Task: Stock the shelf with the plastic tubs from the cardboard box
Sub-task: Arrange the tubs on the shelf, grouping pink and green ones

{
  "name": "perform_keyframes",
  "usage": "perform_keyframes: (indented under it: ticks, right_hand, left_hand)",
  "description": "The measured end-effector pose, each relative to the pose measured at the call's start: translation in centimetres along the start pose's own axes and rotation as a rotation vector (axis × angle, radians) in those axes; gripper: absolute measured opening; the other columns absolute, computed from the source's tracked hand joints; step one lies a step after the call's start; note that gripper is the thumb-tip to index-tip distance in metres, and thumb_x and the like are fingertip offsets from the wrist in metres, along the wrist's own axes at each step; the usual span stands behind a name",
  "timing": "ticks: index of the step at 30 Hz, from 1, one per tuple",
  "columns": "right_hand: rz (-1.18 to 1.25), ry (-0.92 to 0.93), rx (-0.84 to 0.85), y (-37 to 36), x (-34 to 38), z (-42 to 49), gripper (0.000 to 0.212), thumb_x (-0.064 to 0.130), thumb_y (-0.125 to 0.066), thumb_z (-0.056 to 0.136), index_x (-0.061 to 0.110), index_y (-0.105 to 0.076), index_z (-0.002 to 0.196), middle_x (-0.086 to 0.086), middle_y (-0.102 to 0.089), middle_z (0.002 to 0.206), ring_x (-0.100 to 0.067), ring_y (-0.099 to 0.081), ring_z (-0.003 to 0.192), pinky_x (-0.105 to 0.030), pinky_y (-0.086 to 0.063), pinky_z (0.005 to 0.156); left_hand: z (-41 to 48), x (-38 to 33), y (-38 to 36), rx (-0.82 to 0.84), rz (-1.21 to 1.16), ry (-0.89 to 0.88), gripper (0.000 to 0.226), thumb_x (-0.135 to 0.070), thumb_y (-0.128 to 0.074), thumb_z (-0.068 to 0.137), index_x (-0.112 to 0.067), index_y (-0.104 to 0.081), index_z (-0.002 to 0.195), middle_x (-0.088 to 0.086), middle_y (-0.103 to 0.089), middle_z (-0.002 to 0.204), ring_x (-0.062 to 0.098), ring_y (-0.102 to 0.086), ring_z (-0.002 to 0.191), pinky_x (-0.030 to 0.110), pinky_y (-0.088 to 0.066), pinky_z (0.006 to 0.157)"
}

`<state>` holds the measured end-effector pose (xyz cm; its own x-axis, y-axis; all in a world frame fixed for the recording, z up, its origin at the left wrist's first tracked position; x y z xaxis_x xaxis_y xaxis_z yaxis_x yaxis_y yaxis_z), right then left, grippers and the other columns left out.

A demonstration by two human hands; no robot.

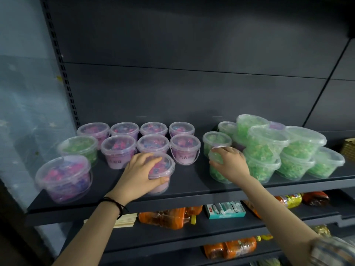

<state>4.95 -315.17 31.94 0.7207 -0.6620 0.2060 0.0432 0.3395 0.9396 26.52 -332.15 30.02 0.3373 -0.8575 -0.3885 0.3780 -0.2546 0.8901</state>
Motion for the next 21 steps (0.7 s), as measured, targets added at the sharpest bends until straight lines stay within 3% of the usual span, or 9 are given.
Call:
perform_keyframes:
  ticks: [5,16,21]
  right_hand:
    - [0.021,0.02,-0.016,-0.3,-0.4,0.3,0.049,0.046,-0.057,0.09,0.026,-0.053,0.135,-0.002,-0.051,0.141,-0.024,-0.043,0.132,-0.039,-0.034,0.107]
    - [0.031,0.022,0.041,-2.2,-1.1,4.7,0.049,0.05,-0.054,0.091,0.032,-0.051,0.136,0.0,-0.045,0.145,-0.024,-0.035,0.136,-0.038,-0.016,0.112]
    - [0.187,0.084,-0.005,-1.7,-0.5,6.5,0.052,0.036,-0.067,0.084,0.018,-0.056,0.132,-0.01,-0.052,0.137,-0.031,-0.036,0.132,-0.032,-0.022,0.107]
  left_hand:
    - [0.0,0.0,-0.1,0.043,0.082,-0.015,0.079,-0.073,-0.044,0.081,-0.036,-0.027,0.148,-0.011,-0.021,0.153,0.01,-0.013,0.14,0.035,-0.016,0.113]
    - [-0.2,0.3,-0.4,0.054,0.09,-0.006,0.081,-0.074,-0.041,0.081,-0.035,-0.022,0.15,-0.013,-0.015,0.157,0.007,-0.006,0.144,0.035,-0.01,0.117]
    - [-0.3,0.4,-0.3,0.026,0.079,-0.005,0.093,-0.087,-0.033,0.072,-0.035,-0.027,0.149,-0.013,-0.019,0.156,0.007,-0.009,0.143,0.034,-0.012,0.117]
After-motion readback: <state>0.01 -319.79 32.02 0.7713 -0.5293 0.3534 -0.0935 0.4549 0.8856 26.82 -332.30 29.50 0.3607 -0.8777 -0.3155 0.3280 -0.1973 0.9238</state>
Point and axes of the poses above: each hand's wrist, its own z-axis towards the middle knuckle, its own y-axis out of the back of the hand, x = y × z, the point moved 10 cm from there along z, towards the middle knuckle
